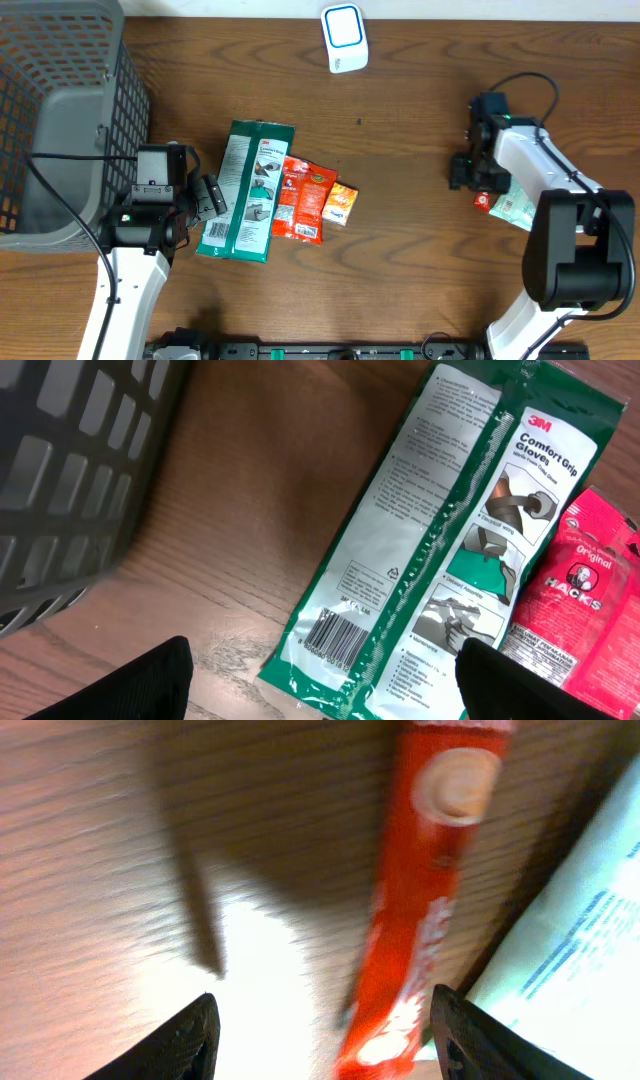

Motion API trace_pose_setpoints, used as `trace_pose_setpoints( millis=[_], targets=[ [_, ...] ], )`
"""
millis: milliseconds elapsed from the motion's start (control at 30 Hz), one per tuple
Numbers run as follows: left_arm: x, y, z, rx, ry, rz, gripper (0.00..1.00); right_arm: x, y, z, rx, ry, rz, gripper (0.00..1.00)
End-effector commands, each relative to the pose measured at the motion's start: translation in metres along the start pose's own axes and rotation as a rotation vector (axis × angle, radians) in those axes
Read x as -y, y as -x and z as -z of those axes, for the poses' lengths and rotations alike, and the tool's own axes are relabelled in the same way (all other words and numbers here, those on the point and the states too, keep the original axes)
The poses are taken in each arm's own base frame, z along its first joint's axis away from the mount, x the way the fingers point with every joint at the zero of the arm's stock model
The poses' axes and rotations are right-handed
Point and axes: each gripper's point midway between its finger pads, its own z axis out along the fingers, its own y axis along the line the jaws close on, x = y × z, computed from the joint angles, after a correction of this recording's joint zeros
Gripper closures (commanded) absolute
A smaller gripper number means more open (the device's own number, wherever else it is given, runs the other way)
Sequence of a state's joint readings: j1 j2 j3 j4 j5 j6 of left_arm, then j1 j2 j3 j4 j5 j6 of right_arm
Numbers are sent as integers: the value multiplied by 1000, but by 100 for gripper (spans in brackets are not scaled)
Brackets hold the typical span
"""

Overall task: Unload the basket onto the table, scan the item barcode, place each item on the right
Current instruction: 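Release the red stick packet and move the right gripper left to the orange box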

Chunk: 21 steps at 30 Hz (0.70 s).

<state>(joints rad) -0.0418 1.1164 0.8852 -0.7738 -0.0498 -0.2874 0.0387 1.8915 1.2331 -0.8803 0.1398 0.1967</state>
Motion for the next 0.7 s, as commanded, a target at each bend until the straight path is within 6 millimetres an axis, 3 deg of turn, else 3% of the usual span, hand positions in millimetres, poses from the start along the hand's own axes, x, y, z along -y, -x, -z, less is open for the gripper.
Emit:
trace_pose_setpoints(
  millis=[0, 100, 333, 500, 633, 667],
  targets=[
    [1, 5, 3, 12, -8, 6, 15, -26, 6, 14, 28, 22, 83, 36],
    [2, 5, 3, 12, -9, 6, 15, -46, 4, 19, 47, 35, 134, 36],
    [2, 5, 3, 12, -9, 6, 15, -134, -7, 33, 90, 279, 273, 29],
    [1, 5, 3, 12, -8, 6, 15, -175, -15, 43, 125, 362, 344, 26],
    [1, 5, 3, 12, -8, 6, 15, -190, -18, 47, 140, 379, 335, 11],
    [2, 5, 3, 12, -9, 6, 15, -195, -17, 49, 152, 387, 339, 1]
  ],
)
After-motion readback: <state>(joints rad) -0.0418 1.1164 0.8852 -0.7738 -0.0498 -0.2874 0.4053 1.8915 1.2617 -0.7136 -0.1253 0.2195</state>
